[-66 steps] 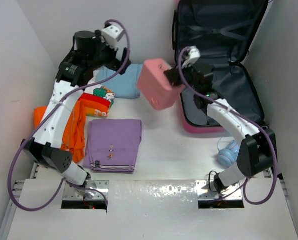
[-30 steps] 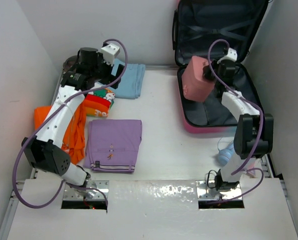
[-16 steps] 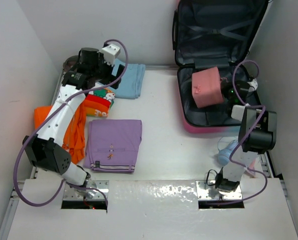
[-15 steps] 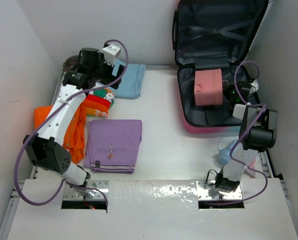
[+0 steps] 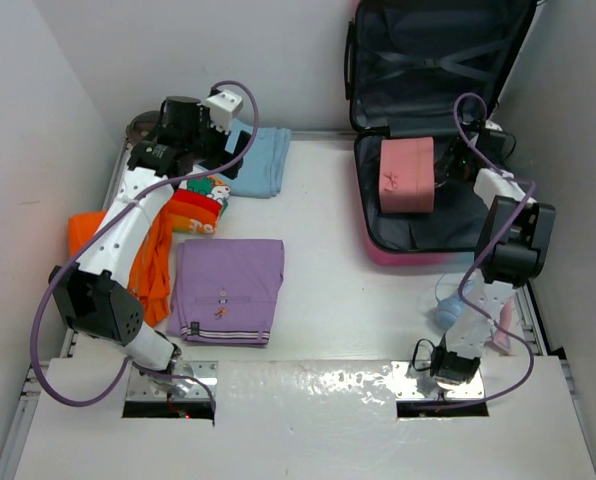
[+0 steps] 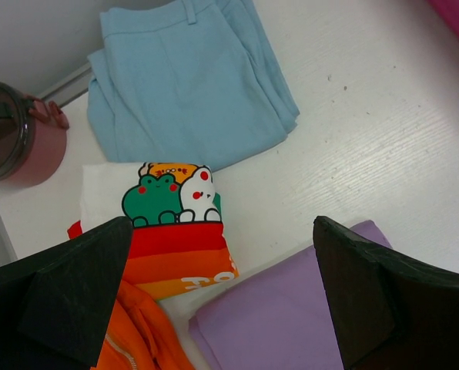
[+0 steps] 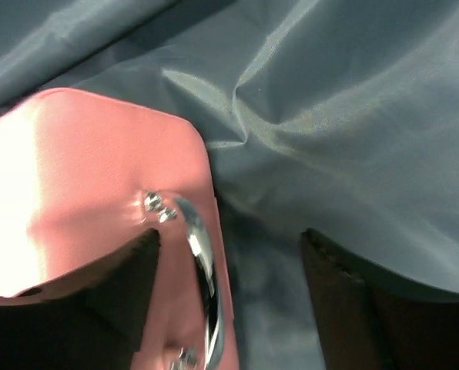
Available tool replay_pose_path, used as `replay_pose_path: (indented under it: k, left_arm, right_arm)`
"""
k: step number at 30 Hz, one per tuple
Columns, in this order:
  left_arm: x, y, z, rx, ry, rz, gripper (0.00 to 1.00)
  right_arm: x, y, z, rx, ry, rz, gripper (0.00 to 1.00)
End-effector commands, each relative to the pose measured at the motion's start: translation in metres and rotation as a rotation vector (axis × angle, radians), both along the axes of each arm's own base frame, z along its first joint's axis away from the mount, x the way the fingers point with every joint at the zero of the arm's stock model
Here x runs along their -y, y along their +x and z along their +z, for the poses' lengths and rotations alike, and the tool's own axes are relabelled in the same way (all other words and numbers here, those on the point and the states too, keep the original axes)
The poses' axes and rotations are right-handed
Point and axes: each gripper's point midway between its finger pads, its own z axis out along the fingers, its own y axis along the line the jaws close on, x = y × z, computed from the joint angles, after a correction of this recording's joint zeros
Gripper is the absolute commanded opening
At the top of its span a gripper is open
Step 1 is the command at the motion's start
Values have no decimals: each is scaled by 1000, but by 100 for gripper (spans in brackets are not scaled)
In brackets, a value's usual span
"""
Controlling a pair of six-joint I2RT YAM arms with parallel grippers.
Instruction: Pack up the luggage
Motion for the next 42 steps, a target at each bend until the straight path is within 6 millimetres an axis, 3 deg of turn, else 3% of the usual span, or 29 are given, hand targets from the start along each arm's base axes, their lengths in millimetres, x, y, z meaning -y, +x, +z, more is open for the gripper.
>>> replay_pose_path:
  k: [1, 4, 6, 10, 11, 15, 16, 17, 19, 26, 28, 32, 34, 36, 37, 40, 42]
  left_arm:
    - [-4, 7, 10, 41, -2, 8, 99]
    - [-3, 7, 9, 38, -3, 0, 99]
    - [-3, 6, 9, 41, 4, -3, 99]
    - [-4, 3, 4, 29, 13, -7, 99]
    - [-4, 3, 3, 27, 14, -9, 99]
    - [-3, 1, -2, 15, 12, -19, 99]
    - [-2, 0, -2, 15, 10, -22, 99]
    - [-1, 0, -3, 12, 9, -26, 99]
    - [0, 0, -5, 6, 8, -36, 99]
    - [3, -2, -8, -1, 2, -53, 98]
    - [3, -2, -9, -3, 2, -53, 98]
    - [-1, -1, -9, 2, 20, -45, 98]
    - [-1, -1, -10, 2, 27, -48, 98]
    - [-2, -2, -12, -1, 32, -47, 98]
    - [-2, -2, -13, -3, 34, -44, 98]
    - [-4, -1, -11, 6, 41, -41, 98]
    - [-5, -1, -12, 6, 46, -40, 98]
  right_arm:
    - [2, -8, 52, 14, -81, 58, 75]
    - [9, -13, 73, 50, -37, 15, 77]
    - [8, -19, 72, 61, 13, -1, 79]
    - [-9, -16, 90, 147, 117, 67, 91]
    - [-14, -13, 92, 157, 132, 94, 99]
    - [-5, -15, 62, 40, 129, 45, 99]
    - [-5, -10, 60, 53, 135, 55, 99]
    - [-8, -4, 46, 38, 160, 68, 99]
    - [-21, 5, 49, 88, 205, 116, 99]
    - [-10, 9, 25, 39, 164, 52, 99]
    - [-18, 13, 9, 15, 215, 79, 99]
    - [-54, 15, 15, 35, 301, 212, 99]
    - [-64, 11, 17, 58, 308, 241, 96]
    - [-70, 8, 22, 63, 333, 239, 86]
    - [-75, 5, 15, 49, 354, 251, 69]
    - [-83, 8, 15, 69, 370, 280, 37]
    - [-90, 12, 20, 72, 377, 300, 31]
